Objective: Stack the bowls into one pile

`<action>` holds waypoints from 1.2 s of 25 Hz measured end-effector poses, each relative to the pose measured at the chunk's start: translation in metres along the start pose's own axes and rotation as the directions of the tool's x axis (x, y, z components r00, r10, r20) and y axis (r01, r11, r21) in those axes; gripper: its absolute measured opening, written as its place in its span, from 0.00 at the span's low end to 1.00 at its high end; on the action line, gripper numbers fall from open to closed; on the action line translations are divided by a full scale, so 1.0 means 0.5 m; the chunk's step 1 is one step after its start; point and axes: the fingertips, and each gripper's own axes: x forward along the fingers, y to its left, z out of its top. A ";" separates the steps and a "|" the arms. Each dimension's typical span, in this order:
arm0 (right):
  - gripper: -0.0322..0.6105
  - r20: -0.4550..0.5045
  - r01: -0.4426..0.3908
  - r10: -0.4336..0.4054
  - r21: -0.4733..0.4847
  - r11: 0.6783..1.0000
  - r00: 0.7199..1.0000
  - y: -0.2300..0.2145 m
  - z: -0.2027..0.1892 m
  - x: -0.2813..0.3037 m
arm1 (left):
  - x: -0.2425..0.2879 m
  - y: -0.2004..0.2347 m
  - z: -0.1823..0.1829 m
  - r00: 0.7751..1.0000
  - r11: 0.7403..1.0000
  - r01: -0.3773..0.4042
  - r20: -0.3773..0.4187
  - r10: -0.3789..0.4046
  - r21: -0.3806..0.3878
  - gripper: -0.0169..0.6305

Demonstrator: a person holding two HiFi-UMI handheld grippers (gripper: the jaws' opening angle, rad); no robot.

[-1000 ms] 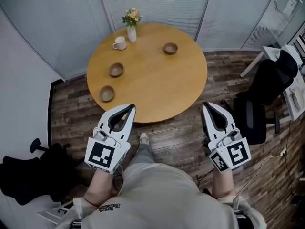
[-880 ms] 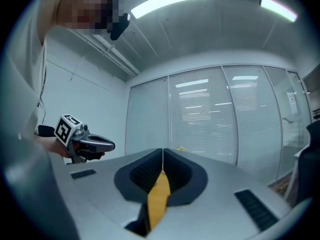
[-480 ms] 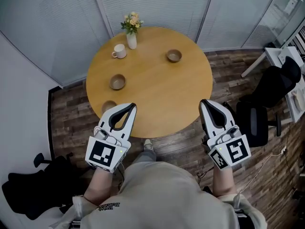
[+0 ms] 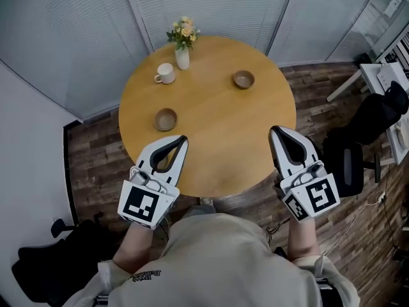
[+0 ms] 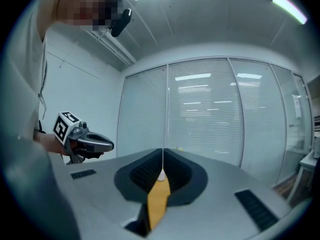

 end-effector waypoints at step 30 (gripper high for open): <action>0.10 -0.124 -0.032 0.025 -0.057 0.998 0.992 -0.111 -0.056 0.080 | 0.118 0.035 0.009 1.000 0.999 -0.024 -0.009 0.024 -0.033 0.06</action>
